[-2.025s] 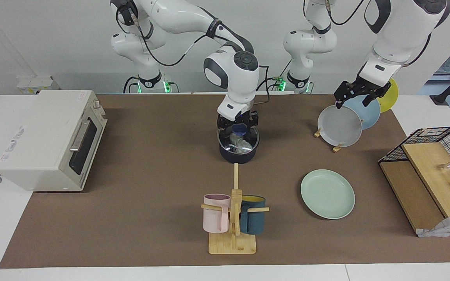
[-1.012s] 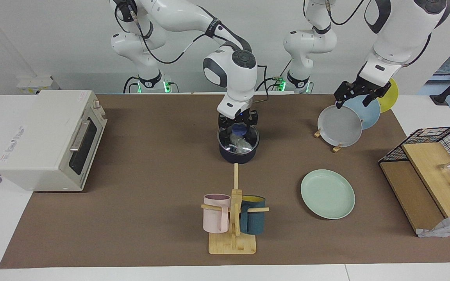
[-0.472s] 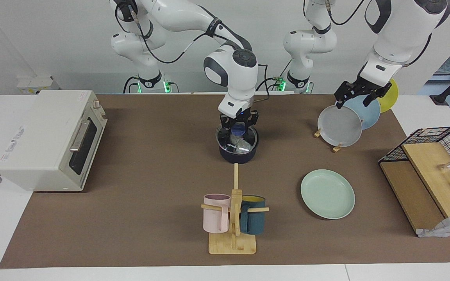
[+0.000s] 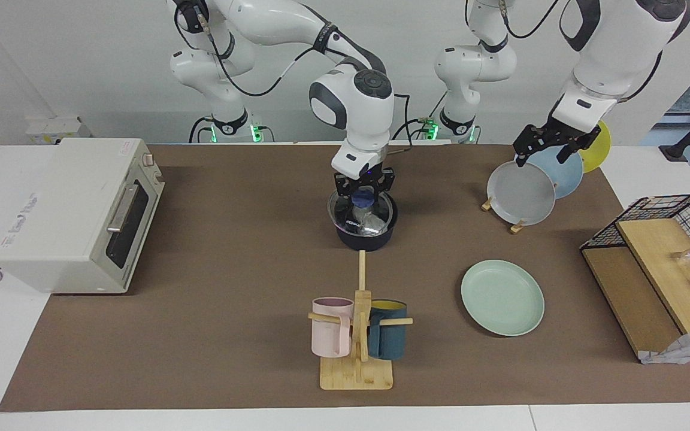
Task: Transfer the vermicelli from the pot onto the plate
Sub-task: 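Lift the lid with the right gripper while the left gripper reaches the pot, then set the lid down with the right gripper while the left gripper grasps vermicelli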
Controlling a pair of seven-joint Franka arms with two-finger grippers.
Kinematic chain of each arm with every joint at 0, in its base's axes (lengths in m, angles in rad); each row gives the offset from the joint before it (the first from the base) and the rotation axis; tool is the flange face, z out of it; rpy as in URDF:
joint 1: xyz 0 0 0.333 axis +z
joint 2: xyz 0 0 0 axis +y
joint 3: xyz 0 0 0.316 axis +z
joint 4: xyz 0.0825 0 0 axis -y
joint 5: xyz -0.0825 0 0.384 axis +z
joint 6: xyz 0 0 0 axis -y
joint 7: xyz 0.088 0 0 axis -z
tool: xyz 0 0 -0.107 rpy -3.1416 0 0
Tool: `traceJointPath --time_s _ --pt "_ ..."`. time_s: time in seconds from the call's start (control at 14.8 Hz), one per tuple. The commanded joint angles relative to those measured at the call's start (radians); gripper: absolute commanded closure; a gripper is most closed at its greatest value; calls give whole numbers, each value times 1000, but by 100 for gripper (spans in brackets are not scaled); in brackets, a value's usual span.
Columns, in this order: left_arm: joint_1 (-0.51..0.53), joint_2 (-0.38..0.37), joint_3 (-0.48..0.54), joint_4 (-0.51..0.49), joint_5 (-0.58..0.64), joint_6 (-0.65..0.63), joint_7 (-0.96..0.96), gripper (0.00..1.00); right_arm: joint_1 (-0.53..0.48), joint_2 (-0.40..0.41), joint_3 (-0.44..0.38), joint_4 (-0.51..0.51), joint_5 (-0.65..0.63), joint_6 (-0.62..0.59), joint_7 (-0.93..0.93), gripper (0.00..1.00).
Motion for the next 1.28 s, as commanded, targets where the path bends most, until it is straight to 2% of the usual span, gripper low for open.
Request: traceJointPath --time_s 0.0,0.2,0.34,0.54,0.67,0.81,1.08,1.21 --pt "13 -1 -10 5 18 10 -1 0 -107 -11 10 23 5 -32 -152 32" --pt "-29 -8 -20 -19 15 39 -80 0 -200 -11 8 18 6 -30 -291 32" --pt "-166 2 -24 -65 12 85 -236 0 -291 -8 10 12 6 -32 -429 32" --pt "-363 24 -24 -216 -25 304 -474 0 -407 -10 10 -20 6 -15 -614 32" --pt "-469 125 -24 -263 -34 448 -557 0 -455 -16 10 -54 6 7 -664 32" --pt "-503 211 -24 -261 -40 537 -568 0 -515 -17 10 -106 6 63 -741 32" --pt "-536 298 -25 -264 -43 630 -571 0 -576 -42 8 -196 6 117 -783 32" --pt "-543 334 -25 -264 -43 643 -577 0 -601 -62 8 -267 8 195 -818 32"
